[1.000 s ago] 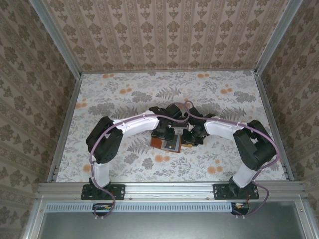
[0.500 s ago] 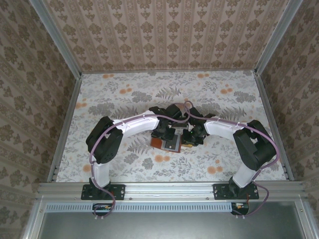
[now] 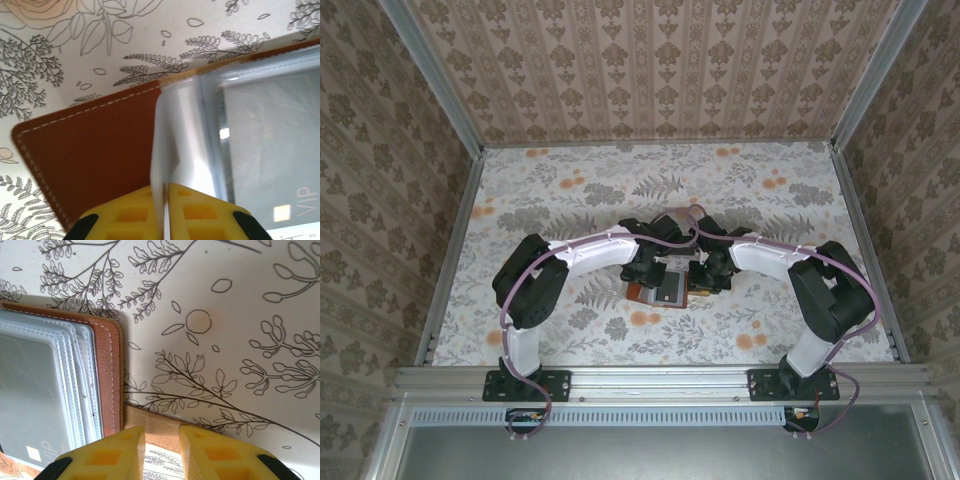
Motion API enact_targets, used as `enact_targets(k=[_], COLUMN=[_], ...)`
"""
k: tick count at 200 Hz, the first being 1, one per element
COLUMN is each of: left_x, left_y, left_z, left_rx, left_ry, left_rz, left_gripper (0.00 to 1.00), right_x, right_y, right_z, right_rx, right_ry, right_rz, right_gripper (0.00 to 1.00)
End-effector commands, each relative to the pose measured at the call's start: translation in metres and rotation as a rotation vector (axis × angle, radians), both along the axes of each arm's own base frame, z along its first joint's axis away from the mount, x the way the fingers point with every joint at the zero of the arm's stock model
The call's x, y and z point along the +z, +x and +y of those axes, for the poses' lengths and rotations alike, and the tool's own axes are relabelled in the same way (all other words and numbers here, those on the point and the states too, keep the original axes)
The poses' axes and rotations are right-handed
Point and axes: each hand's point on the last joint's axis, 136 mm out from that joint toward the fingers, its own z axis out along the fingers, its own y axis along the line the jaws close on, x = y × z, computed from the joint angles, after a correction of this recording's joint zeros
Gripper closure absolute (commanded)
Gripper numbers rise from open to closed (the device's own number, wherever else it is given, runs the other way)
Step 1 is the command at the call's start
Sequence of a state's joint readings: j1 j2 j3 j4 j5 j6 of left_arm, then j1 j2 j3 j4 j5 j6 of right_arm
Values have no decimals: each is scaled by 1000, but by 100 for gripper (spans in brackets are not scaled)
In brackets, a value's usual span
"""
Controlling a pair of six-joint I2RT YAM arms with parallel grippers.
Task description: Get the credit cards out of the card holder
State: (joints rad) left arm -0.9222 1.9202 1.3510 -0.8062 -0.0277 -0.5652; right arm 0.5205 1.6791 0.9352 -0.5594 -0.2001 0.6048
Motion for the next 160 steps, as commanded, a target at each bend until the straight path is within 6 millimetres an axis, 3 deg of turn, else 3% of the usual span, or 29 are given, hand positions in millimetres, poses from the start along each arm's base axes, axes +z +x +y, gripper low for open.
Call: enact_targets(k=[1,35,105,160], left_x=[3,0,2,34], left_y=[-3,0,-4,8], left_z=[18,37,47,44], left_rx=[14,16,17,88], left_ry=[77,187,204,46], left_rz=[-16,-32,-35,-116], left_gripper=[85,75,74,73], right_x=[1,1,8,34], right_y=[-5,-5,-1,5], right_z=[-18,-19,-17,-4], right_rx=[-2,0,-2,-1], right_ry=[-84,-88,-79,5], right_rz=[13,11,-1,-52], right_gripper=[73,73,73,73])
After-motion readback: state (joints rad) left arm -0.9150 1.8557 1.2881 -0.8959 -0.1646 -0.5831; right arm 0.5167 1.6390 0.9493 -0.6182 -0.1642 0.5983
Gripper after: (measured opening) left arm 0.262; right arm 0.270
